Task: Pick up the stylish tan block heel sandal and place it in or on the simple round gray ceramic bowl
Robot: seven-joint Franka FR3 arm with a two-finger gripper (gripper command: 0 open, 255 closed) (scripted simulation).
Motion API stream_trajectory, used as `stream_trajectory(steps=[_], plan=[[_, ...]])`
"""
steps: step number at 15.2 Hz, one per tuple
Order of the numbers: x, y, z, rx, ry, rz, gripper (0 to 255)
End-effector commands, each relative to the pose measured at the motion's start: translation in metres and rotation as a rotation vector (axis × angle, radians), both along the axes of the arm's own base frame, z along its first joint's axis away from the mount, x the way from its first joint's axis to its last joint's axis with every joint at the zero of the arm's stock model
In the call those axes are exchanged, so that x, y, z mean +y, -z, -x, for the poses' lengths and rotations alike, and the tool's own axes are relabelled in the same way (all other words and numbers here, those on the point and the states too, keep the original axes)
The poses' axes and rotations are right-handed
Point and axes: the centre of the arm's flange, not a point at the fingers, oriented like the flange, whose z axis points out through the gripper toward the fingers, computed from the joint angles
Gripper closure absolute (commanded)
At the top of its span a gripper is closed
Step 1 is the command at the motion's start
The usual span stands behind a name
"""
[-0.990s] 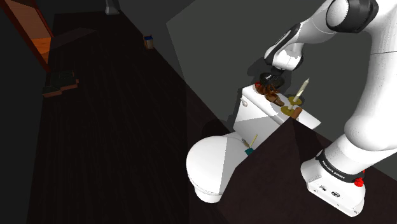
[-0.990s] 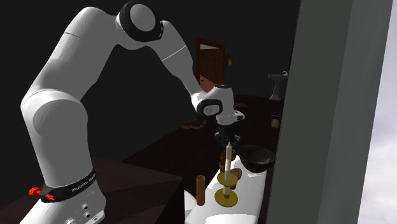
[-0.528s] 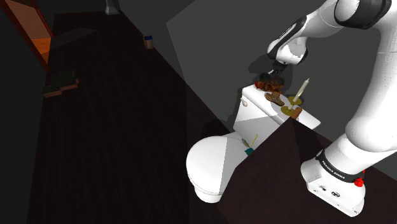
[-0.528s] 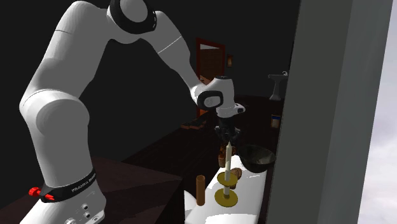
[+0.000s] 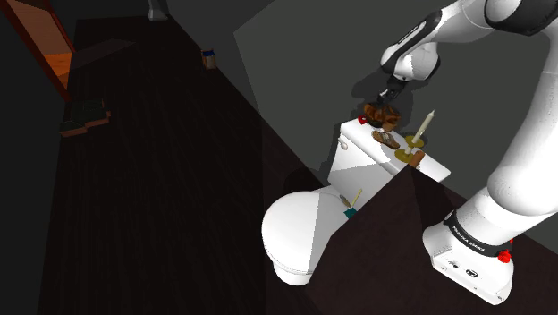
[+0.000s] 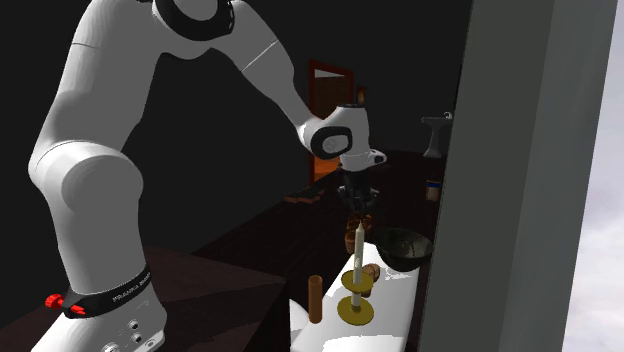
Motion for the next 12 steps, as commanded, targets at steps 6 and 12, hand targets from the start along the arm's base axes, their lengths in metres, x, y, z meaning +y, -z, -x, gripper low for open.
stream_trajectory(steps=[6,12], plan=[[-0.001,-0.037,0.000,0.000,0.000,0.000,255],[-0.063,-0.050,-0.019,0.000,0.000,0.000,255]])
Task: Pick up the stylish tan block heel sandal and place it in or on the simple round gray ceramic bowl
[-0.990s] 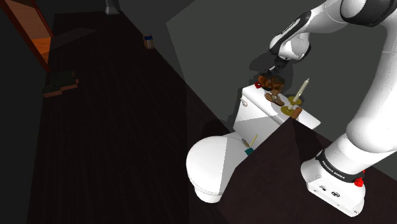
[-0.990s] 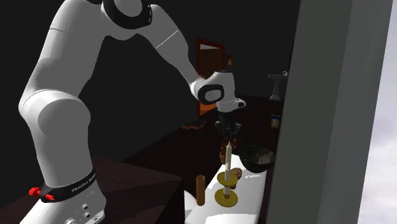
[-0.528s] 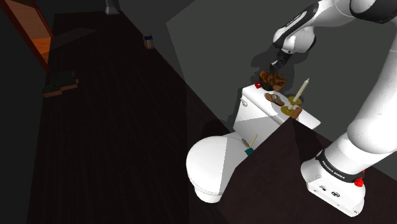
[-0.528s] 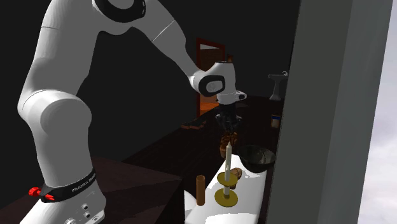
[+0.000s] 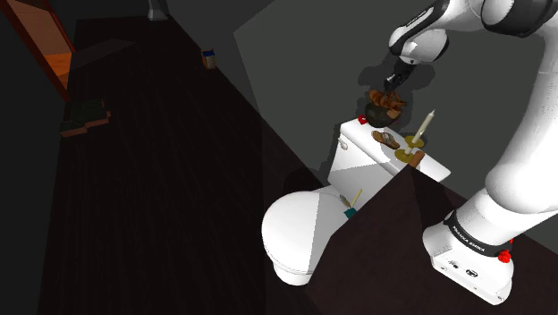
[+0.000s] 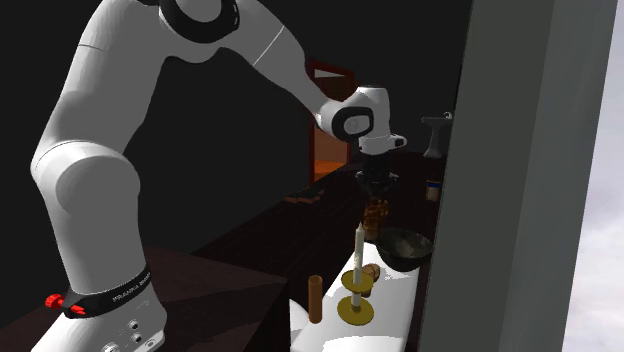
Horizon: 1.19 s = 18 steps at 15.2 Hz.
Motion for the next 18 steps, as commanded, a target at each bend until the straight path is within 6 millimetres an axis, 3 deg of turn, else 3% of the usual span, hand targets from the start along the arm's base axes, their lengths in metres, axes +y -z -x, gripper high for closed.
stream_trajectory(steps=[1,6,18], plan=[[-0.025,-0.004,-0.006,0.000,-0.001,0.000,255],[-0.092,-0.015,-0.026,0.000,-0.001,0.000,255],[-0.092,0.049,-0.026,0.000,-0.001,0.000,255]])
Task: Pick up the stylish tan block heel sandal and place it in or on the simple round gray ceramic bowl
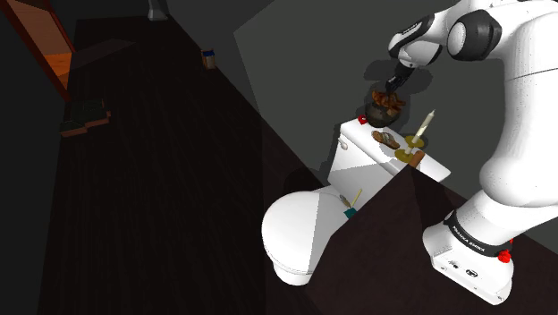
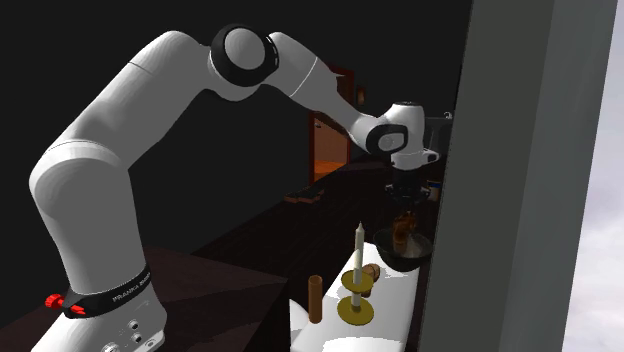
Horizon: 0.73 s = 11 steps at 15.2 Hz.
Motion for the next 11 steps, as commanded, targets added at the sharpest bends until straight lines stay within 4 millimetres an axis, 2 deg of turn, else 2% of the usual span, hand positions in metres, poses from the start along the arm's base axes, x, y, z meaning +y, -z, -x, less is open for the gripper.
stream_trajectory(steps=[1,6,11], plan=[[0.001,0.011,0.001,-0.001,0.000,0.000,255],[0.001,0.036,0.001,-0.001,0.000,0.000,255],[0.001,0.036,0.001,-0.001,0.000,0.000,255]])
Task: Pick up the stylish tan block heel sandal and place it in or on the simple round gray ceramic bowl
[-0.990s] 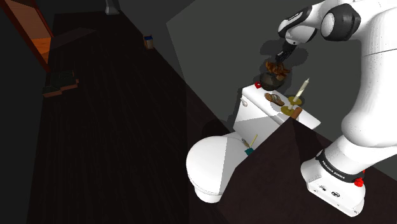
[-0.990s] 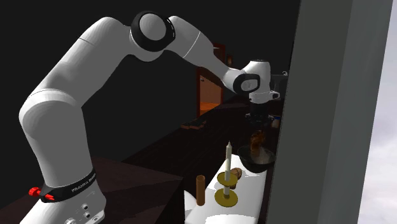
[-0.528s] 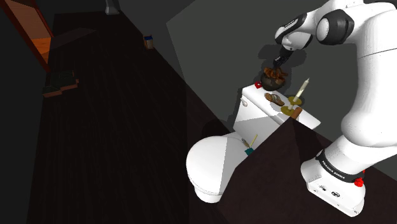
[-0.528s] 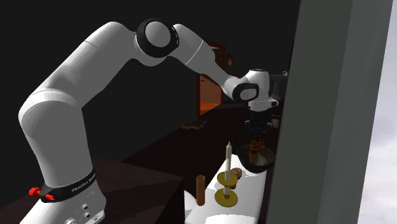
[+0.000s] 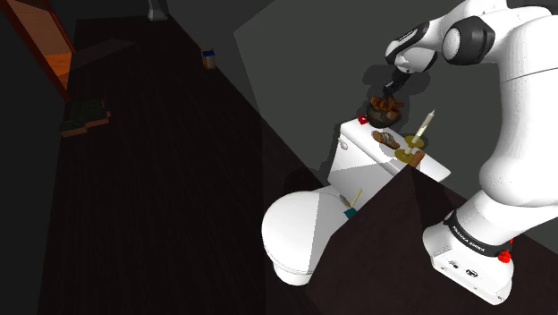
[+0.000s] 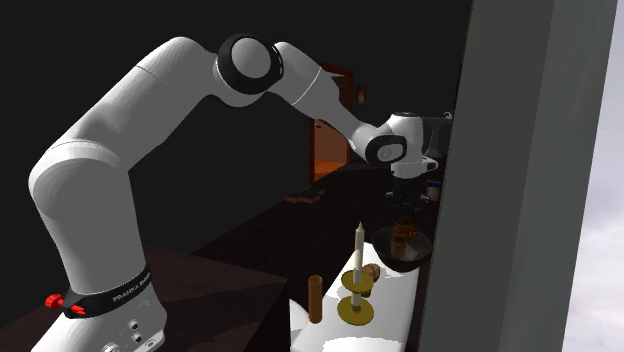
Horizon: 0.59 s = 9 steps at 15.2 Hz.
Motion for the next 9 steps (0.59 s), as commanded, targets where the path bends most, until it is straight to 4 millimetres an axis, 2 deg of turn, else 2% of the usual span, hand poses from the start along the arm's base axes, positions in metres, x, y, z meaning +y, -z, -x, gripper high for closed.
stream_trajectory(steps=[1,3,4,9], plan=[[0.0024,0.0096,0.0035,0.013,0.000,-0.013,255],[0.0024,0.0096,0.0035,0.013,0.000,-0.013,255],[0.0038,0.0083,0.0022,0.014,0.000,-0.013,0],[0.0024,0.0096,0.0035,0.013,0.000,-0.013,0]])
